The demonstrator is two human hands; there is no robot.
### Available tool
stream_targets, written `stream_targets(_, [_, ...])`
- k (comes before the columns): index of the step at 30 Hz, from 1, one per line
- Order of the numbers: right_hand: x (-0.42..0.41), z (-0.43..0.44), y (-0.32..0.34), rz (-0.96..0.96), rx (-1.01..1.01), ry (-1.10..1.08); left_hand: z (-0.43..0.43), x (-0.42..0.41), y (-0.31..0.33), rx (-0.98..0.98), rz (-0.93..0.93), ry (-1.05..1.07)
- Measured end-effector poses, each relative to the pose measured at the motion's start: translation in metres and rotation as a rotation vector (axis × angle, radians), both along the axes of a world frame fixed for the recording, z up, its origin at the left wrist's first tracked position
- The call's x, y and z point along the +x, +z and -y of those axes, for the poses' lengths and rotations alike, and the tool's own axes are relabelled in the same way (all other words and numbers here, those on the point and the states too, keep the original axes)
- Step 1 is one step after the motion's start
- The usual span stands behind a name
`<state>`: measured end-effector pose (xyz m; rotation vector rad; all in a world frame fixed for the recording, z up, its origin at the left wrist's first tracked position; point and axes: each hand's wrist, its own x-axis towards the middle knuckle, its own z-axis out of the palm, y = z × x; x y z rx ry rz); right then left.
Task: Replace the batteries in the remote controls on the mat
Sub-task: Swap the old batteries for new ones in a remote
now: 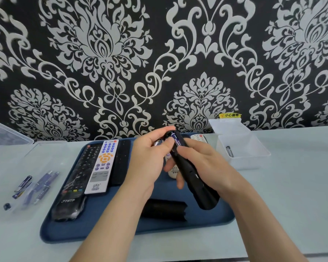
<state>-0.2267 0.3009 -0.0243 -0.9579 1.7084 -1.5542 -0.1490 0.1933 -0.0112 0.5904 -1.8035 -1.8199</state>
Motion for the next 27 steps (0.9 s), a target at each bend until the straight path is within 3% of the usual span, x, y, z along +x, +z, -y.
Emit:
stream_targets(2, [-0.001,-0.001,0.0,0.015,-0.002,-0.006,0.003,-0.001,-0.004,0.006,0.026,-0.008])
stream_targets(5, [-0.005,-0.003,-0.002,0.038,-0.026,-0.08,0.007,-0.001,-0.005,0.169,0.027,-0.053])
stream_targets(10, [-0.008,-0.004,-0.002,0.127,-0.081,-0.164,0.017,0.002,-0.009,0.254,-0.079,-0.061])
stream_targets(16, [-0.011,-0.002,-0.003,0.223,-0.111,-0.203,0.014,0.005,-0.002,-0.127,-0.022,0.051])
stream_targets(23, [-0.006,-0.003,-0.002,0.19,-0.115,-0.155,0.012,0.003,-0.005,-0.656,-0.043,0.09])
stream_targets(27, [-0.006,-0.001,-0.001,0.173,-0.11,-0.137,0.012,0.0,-0.006,-0.585,-0.105,0.24])
